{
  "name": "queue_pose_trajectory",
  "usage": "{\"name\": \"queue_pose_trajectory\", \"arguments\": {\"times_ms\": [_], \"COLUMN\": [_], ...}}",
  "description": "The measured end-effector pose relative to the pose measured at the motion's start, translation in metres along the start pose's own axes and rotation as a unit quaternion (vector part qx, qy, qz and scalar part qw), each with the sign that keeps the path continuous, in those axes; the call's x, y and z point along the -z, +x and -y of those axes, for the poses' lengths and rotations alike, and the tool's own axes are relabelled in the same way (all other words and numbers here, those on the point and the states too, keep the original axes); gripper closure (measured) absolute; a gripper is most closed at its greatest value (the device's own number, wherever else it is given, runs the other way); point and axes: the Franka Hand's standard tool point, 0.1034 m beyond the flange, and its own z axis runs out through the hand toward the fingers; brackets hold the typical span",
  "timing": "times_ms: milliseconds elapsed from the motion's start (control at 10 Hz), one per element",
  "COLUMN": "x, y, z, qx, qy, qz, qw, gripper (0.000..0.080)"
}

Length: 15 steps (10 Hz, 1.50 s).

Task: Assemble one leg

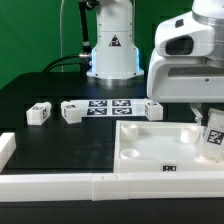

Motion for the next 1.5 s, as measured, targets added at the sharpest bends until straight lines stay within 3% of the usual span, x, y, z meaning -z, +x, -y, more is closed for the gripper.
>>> {"name": "queue_pose_trajectory", "arguments": {"times_ms": [200, 400, 500, 600, 700, 800, 900, 1000, 1200, 1500], "x": [0.000, 0.000, 0.000, 0.000, 0.000, 0.000, 0.001, 0.001, 0.006, 0.008], "y": [0.001, 0.000, 0.000, -0.001, -0.003, -0.003, -0.002, -0.002, 0.001, 0.011], "z": [0.000, 0.002, 0.002, 0.003, 0.006, 0.007, 0.007, 0.007, 0.011, 0.009], "qx": [-0.105, -0.140, -0.110, -0.111, -0.105, -0.034, 0.079, 0.119, 0.263, 0.432], "qy": [0.010, 0.010, 0.010, 0.010, 0.009, 0.008, 0.007, 0.008, 0.009, 0.004], "qz": [0.005, 0.005, 0.005, 0.005, 0.004, 0.003, 0.000, -0.002, -0.018, -0.043], "qw": [0.994, 0.990, 0.994, 0.994, 0.994, 0.999, 0.997, 0.993, 0.965, 0.901], "gripper": [0.0487, 0.0487, 0.0408, 0.0273, 0.0273, 0.0172, 0.0156, 0.0156, 0.0151, 0.0151]}}
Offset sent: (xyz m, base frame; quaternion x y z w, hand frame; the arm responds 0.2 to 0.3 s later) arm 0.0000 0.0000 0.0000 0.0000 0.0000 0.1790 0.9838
